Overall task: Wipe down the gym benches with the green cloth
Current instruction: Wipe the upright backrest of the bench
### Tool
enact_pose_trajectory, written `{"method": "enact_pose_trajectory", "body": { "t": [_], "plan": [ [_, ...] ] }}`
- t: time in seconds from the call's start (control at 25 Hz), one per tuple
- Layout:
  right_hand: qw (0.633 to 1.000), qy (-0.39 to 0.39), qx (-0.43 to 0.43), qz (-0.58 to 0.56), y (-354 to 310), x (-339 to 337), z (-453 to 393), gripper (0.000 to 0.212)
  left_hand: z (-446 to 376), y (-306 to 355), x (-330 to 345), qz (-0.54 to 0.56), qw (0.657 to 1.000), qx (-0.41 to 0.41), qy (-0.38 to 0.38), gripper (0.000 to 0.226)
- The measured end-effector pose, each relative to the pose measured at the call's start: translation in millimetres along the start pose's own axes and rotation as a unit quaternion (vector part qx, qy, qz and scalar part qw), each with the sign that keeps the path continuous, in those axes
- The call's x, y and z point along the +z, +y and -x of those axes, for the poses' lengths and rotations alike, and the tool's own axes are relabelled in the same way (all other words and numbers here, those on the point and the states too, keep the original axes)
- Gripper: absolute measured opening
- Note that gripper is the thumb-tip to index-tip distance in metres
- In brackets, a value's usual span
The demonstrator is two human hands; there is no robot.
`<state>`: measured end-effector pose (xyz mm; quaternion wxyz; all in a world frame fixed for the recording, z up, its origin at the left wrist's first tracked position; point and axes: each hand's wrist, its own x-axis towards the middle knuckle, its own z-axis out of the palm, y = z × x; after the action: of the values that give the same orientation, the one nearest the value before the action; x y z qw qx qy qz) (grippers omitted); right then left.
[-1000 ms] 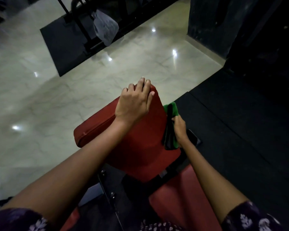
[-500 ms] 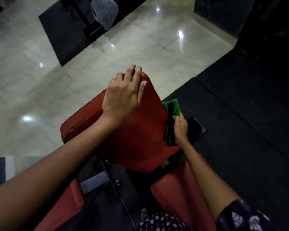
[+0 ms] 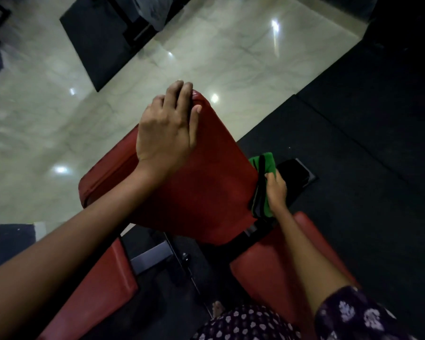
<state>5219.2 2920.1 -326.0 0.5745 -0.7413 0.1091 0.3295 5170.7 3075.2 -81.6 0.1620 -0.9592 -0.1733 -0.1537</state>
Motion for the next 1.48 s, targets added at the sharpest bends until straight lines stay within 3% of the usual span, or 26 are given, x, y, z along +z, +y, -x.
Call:
{"method": "enact_pose_trajectory", "body": {
  "t": [0.12, 0.4, 0.52, 0.84, 1.0, 1.12, 1.2, 1.28, 1.36, 1.48],
  "plan": [
    [0.995, -0.032, 0.093, 0.026, 24, -11, -28, 0.037, -2, 2, -1, -0.007, 1.000, -0.001, 0.003, 0.045],
    [0.983, -0.029, 0.177, 0.051, 28, -7, -41, 0.044, -3, 6, 9, -0.019, 1.000, 0.005, 0.002, 0.045],
    [0.987, -0.039, 0.125, 0.092, 3, -2, -24, 0.041, -1, 5, 15, -0.036, 0.999, 0.008, -0.008, 0.045],
    [0.996, -0.058, -0.050, 0.042, -96, 4, 27, 0.027, -3, 7, 21, -0.025, 0.999, 0.008, -0.024, 0.047],
    [0.991, -0.033, -0.130, 0.021, -161, 7, 61, 0.027, -3, 4, 2, 0.114, 0.992, -0.020, -0.059, 0.055],
    [0.978, -0.021, -0.208, 0.013, -202, 12, 86, 0.028, 3, -6, -17, 0.289, 0.952, -0.083, -0.060, 0.044],
    [0.965, -0.007, -0.261, 0.034, -215, 16, 100, 0.018, 21, -24, -24, 0.245, 0.960, -0.098, -0.094, 0.045],
    [0.943, 0.012, -0.327, 0.068, -221, 17, 113, 0.019, 55, -50, -23, 0.136, 0.978, -0.099, -0.119, 0.058],
    [0.891, 0.044, -0.409, 0.193, -228, 23, 127, 0.039, 89, -73, -20, 0.070, 0.988, -0.117, -0.066, 0.071],
    [0.722, 0.040, -0.511, 0.465, -239, 45, 155, 0.052, 108, -86, -12, 0.043, 0.993, -0.111, 0.006, 0.075]
  ]
}}
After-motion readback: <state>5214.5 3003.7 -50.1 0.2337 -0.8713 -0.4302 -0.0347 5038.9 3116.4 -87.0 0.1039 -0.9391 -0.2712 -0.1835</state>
